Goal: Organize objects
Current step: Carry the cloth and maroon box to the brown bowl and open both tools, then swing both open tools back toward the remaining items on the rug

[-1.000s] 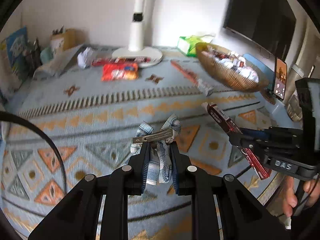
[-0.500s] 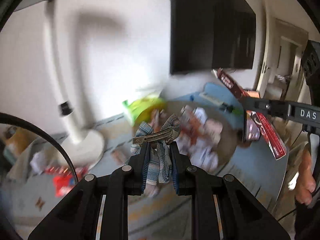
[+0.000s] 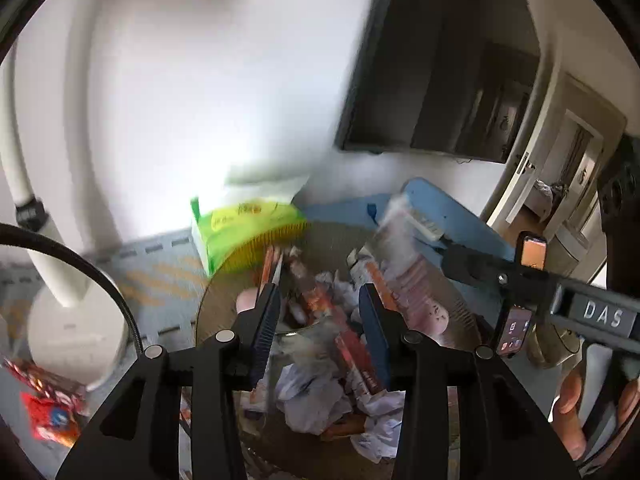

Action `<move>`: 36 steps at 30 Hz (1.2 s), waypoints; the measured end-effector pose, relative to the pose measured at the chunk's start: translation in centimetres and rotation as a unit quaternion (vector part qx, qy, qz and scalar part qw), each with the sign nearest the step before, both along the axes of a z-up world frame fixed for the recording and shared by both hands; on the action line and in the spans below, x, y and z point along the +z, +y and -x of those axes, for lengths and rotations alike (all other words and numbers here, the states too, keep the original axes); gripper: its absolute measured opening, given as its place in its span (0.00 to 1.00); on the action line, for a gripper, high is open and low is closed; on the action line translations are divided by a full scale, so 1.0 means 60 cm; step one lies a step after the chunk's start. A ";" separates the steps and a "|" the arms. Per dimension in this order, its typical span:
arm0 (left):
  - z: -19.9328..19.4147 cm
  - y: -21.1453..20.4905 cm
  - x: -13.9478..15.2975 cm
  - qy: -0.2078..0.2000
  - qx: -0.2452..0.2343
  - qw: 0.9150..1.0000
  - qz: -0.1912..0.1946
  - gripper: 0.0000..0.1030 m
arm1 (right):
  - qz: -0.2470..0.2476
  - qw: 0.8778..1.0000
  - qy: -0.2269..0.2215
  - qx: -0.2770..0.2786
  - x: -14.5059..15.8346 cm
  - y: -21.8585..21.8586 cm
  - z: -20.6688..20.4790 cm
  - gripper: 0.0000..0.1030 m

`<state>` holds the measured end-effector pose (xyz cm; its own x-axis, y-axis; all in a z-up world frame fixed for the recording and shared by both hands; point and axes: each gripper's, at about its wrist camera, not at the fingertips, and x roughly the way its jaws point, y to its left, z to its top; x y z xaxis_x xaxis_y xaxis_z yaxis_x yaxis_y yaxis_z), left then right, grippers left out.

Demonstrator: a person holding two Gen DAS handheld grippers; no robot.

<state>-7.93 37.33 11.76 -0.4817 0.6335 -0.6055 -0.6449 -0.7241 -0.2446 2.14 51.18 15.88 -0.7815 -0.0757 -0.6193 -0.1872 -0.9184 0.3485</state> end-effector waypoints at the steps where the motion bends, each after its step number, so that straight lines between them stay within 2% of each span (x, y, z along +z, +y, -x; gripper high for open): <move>1: 0.002 -0.008 -0.005 -0.010 -0.001 1.000 -0.005 0.37 | -0.002 1.000 -0.005 -0.002 -0.006 0.001 0.000 0.38; 3: -0.008 -0.034 -0.006 -0.017 -0.001 1.000 -0.017 0.37 | -0.012 1.000 -0.005 -0.003 -0.013 0.000 -0.013 0.38; 7: -0.048 -0.100 0.010 0.000 0.015 1.000 -0.025 0.37 | -0.009 1.000 0.004 -0.003 -0.009 -0.002 -0.046 0.39; 11: -0.091 -0.197 0.028 0.012 0.047 0.998 -0.032 0.37 | -0.010 1.000 0.015 0.008 0.008 -0.028 -0.083 0.41; 13: -0.111 -0.256 0.038 0.018 0.080 0.996 -0.033 0.40 | -0.014 0.999 0.029 0.027 0.025 -0.058 -0.102 0.44; 15: -0.127 -0.310 0.042 0.021 0.116 0.993 -0.031 0.50 | -0.016 0.998 0.042 0.047 0.036 -0.089 -0.112 0.54; 17: -0.145 -0.371 0.041 0.027 0.164 0.986 -0.025 0.71 | -0.020 0.996 0.056 0.071 0.044 -0.127 -0.123 0.61; 20: -0.163 -0.449 0.025 0.029 0.220 0.975 -0.026 0.72 | -0.025 0.993 0.064 0.097 0.040 -0.178 -0.132 0.62; 23: -0.167 -0.512 -0.017 0.006 0.266 0.964 -0.001 0.72 | -0.023 0.990 0.053 0.127 0.012 -0.231 -0.137 0.64; 27: -0.158 -0.560 -0.105 -0.029 0.313 0.949 0.027 0.72 | -0.047 0.987 0.027 0.151 -0.067 -0.293 -0.133 0.64; 32: -0.149 -0.571 -0.178 -0.051 0.328 0.942 0.052 0.72 | -0.136 0.978 0.015 0.157 -0.161 -0.343 -0.126 0.64; 36: -0.157 -0.563 -0.180 -0.039 0.321 0.944 0.063 0.72 | -0.150 0.976 -0.001 0.160 -0.197 -0.347 -0.120 0.64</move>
